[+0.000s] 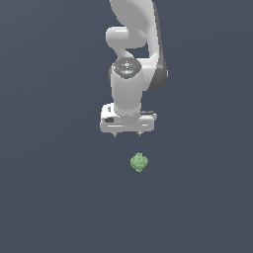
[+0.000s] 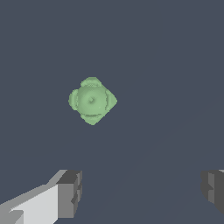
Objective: Pick up the object and move it to a goal position.
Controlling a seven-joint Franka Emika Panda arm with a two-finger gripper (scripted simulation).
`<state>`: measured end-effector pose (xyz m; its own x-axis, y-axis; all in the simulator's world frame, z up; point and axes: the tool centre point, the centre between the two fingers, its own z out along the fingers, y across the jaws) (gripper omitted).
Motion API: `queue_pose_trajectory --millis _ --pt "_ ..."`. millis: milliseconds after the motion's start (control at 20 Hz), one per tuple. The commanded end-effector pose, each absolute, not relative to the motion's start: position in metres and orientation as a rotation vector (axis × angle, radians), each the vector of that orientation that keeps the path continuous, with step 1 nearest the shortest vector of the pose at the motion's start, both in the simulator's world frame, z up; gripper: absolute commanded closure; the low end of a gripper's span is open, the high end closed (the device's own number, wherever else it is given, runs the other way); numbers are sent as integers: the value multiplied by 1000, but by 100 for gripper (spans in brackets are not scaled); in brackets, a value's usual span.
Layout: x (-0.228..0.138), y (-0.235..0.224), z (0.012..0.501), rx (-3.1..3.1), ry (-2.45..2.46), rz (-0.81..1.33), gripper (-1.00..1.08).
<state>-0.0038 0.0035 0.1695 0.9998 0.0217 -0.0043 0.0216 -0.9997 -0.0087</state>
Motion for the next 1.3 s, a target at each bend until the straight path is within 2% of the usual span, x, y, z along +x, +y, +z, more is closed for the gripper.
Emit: queue_pose_trajectory --millis 0,800,1250 --pt "-4 4 169 -3133 -34 7 -92" --pt "0 11 166 -3119 -81 -8 -92" --pt "10 18 155 -3117 -264 -6 -92"
